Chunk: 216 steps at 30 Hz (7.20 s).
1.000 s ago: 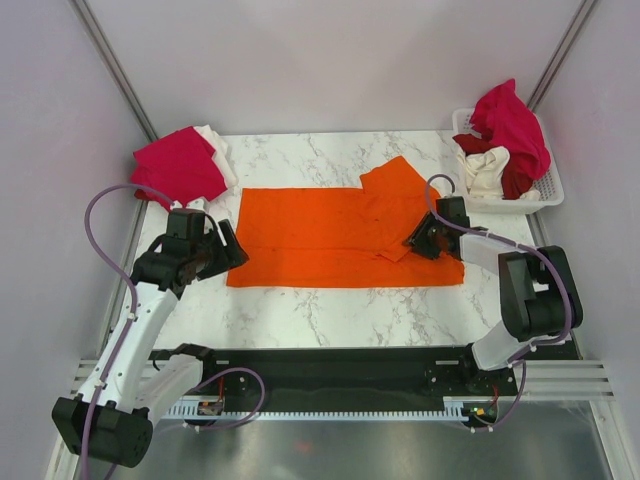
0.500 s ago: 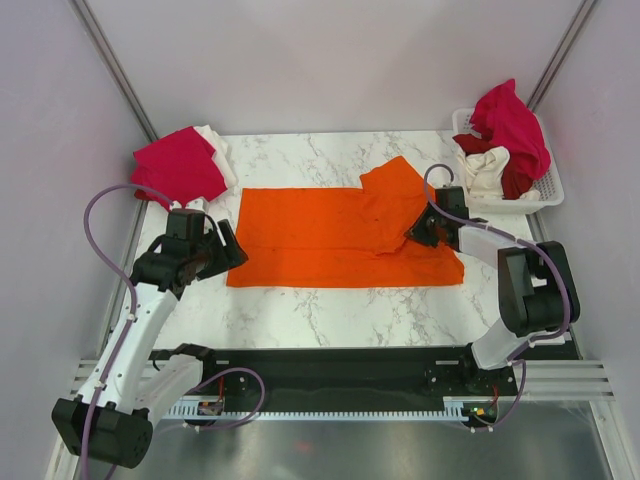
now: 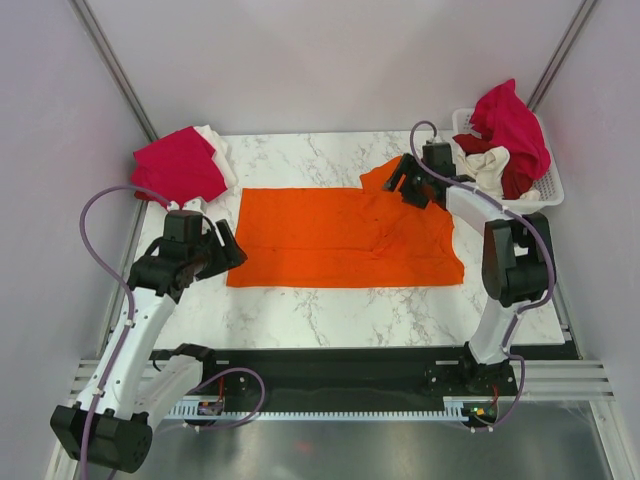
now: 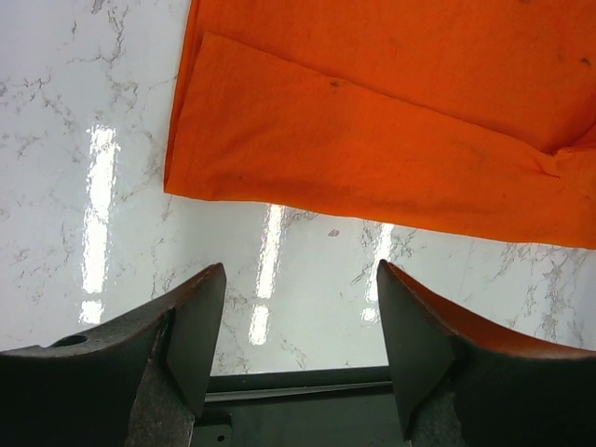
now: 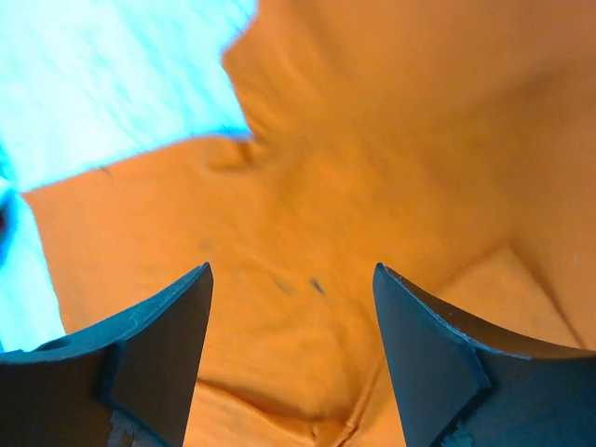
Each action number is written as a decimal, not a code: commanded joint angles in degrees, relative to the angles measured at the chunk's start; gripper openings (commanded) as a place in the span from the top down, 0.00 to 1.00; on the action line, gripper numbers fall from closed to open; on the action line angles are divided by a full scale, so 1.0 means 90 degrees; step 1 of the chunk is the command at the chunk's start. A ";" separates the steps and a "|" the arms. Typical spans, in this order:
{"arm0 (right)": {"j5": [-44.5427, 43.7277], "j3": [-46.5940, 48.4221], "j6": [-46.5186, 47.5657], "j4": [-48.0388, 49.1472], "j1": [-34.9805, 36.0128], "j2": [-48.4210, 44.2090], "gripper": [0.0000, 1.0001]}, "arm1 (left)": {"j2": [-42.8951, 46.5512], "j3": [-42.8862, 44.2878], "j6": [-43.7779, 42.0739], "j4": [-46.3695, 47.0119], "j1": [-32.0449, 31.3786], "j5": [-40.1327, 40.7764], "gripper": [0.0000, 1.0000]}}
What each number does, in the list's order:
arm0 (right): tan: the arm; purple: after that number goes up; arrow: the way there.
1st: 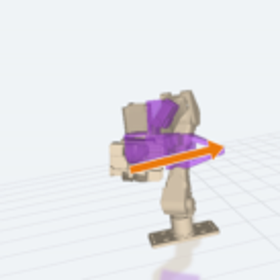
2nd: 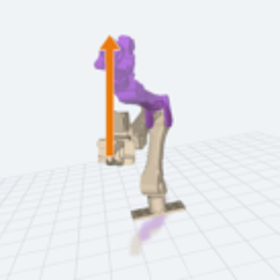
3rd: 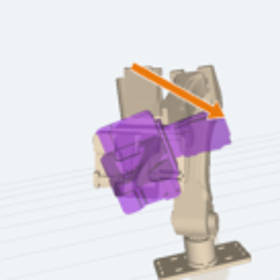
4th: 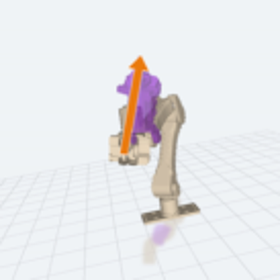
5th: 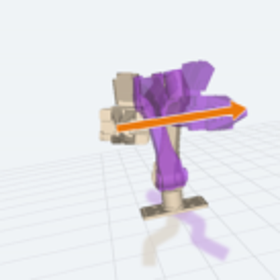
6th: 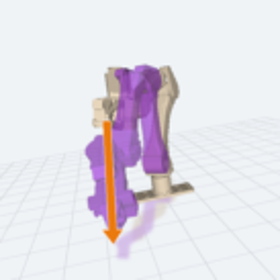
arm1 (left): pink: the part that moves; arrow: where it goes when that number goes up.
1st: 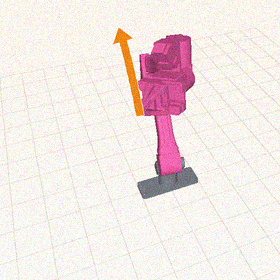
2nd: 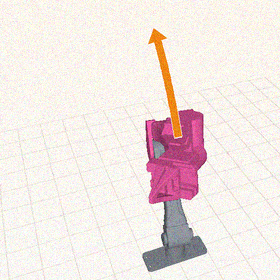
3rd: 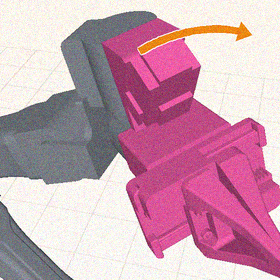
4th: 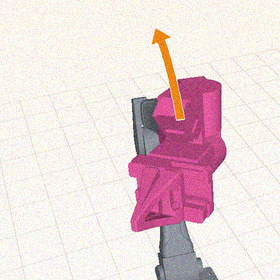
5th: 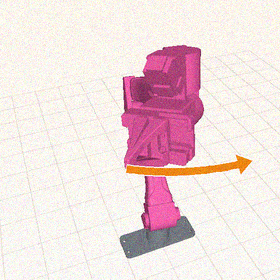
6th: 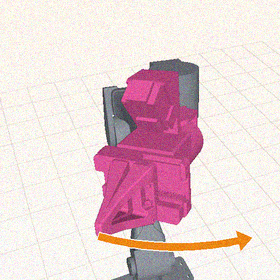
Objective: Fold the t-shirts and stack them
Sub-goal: Fold the tshirt
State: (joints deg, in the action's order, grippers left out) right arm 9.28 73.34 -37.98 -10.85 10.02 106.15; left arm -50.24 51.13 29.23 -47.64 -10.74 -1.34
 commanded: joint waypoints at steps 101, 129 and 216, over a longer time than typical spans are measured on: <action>0.0619 0.4380 0.0372 0.0668 -0.0752 0.4133 1.00 | -0.9437 0.7052 -0.0670 0.1250 0.0481 0.1624 0.36; 0.1068 0.4253 0.0206 0.0942 -0.0830 0.4036 1.00 | -0.9292 0.7053 -0.0777 0.1191 0.0510 0.1321 0.98; -0.1246 -0.3891 0.0373 -0.2369 -0.1026 -0.5837 0.04 | -0.4869 0.2150 -0.1178 0.0147 0.0530 0.1663 0.28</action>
State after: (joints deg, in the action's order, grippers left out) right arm 0.95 39.11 -31.81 -31.33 0.95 53.36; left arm -99.26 69.28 16.93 -45.28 -6.17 10.81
